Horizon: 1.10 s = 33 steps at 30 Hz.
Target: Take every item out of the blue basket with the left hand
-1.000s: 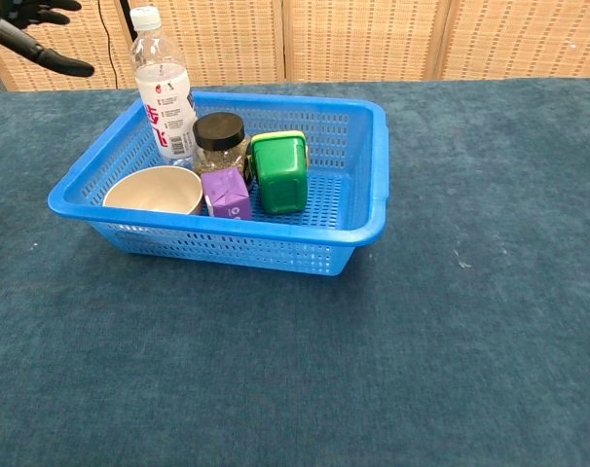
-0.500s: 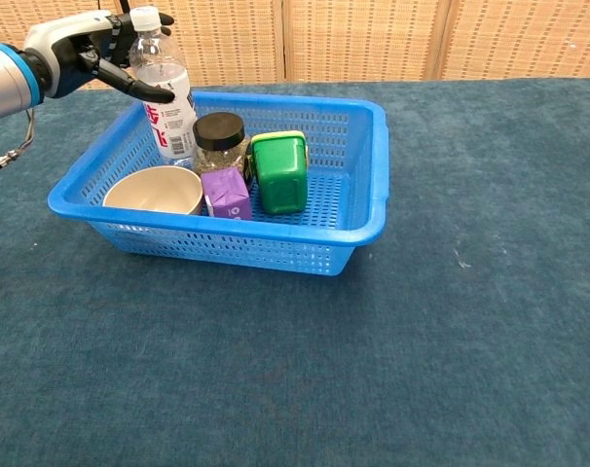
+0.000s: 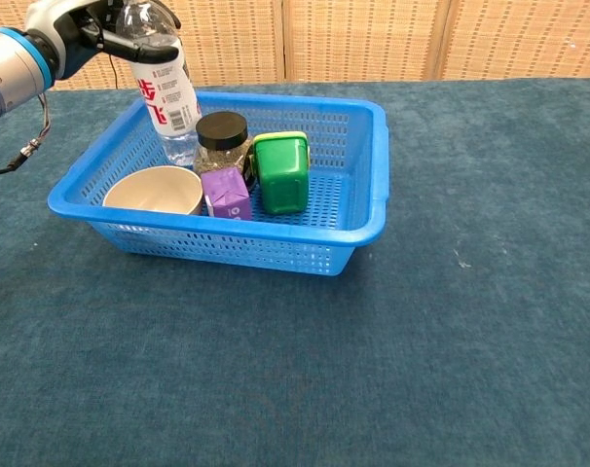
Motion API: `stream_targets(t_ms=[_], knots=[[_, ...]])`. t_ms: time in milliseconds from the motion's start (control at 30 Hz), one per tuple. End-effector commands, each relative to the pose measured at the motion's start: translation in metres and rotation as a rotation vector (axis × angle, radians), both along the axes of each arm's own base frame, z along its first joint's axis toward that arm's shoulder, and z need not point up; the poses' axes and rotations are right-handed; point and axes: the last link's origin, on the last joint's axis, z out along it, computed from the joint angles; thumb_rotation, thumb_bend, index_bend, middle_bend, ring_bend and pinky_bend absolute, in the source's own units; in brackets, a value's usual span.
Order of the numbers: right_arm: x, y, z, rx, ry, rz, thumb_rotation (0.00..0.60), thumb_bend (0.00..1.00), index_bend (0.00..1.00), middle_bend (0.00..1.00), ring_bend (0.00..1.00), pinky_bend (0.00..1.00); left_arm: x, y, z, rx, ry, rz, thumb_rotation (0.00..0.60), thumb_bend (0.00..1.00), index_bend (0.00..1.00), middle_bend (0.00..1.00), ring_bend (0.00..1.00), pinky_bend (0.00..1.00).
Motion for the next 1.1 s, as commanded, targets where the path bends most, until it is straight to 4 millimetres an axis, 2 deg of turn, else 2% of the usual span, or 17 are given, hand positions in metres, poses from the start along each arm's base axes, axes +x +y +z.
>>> stream_targets(t_ms=[33, 167, 300, 433, 533, 700, 867, 967, 1100], knots=[[0.000, 0.000, 0.000, 0.001, -0.001, 0.001, 0.600, 0.00, 0.00, 0.00, 0.00, 0.00, 0.006, -0.003, 0.018, 0.036, -0.045, -0.016, 0.600, 0.35, 0.59, 0.45, 0.44, 0.42], [0.001, 0.001, 0.000, -0.001, -0.003, 0.003, 0.600, 0.00, 0.00, 0.00, 0.00, 0.00, 0.016, -0.010, 0.046, 0.089, -0.090, -0.062, 0.600, 0.34, 0.59, 0.45, 0.44, 0.42], [0.002, 0.002, 0.000, -0.001, -0.004, 0.011, 0.600, 0.00, 0.00, 0.00, 0.00, 0.00, 0.019, -0.014, 0.085, 0.185, -0.087, -0.101, 0.600, 0.34, 0.59, 0.45, 0.44, 0.42], [0.004, 0.004, 0.000, 0.005, -0.005, 0.020, 0.600, 0.00, 0.00, 0.00, 0.00, 0.00, 0.006, -0.010, 0.119, 0.255, -0.061, -0.048, 0.600, 0.33, 0.59, 0.45, 0.44, 0.42], [0.006, 0.005, -0.001, 0.007, -0.007, 0.024, 0.600, 0.00, 0.00, 0.00, 0.00, 0.00, -0.012, -0.004, 0.132, 0.265, -0.057, 0.021, 0.600, 0.33, 0.59, 0.45, 0.44, 0.42], [0.006, 0.005, -0.003, 0.018, -0.005, 0.023, 0.600, 0.00, 0.00, 0.00, 0.00, 0.00, -0.040, 0.003, 0.128, 0.245, -0.064, 0.117, 0.600, 0.33, 0.58, 0.45, 0.44, 0.42], [0.005, 0.002, -0.006, 0.026, 0.008, 0.014, 0.600, 0.00, 0.00, 0.00, 0.00, 0.00, -0.070, 0.012, 0.107, 0.203, -0.055, 0.194, 0.600, 0.33, 0.56, 0.45, 0.45, 0.42], [0.004, 0.000, -0.009, 0.035, 0.013, 0.003, 0.600, 0.00, 0.00, 0.00, 0.00, 0.00, -0.081, 0.017, 0.096, 0.189, -0.049, 0.224, 0.600, 0.32, 0.56, 0.45, 0.44, 0.42], [0.004, -0.001, -0.012, 0.044, 0.024, 0.000, 0.600, 0.00, 0.00, 0.00, 0.00, 0.00, -0.085, 0.027, 0.085, 0.179, -0.050, 0.241, 0.600, 0.32, 0.56, 0.45, 0.44, 0.42]])
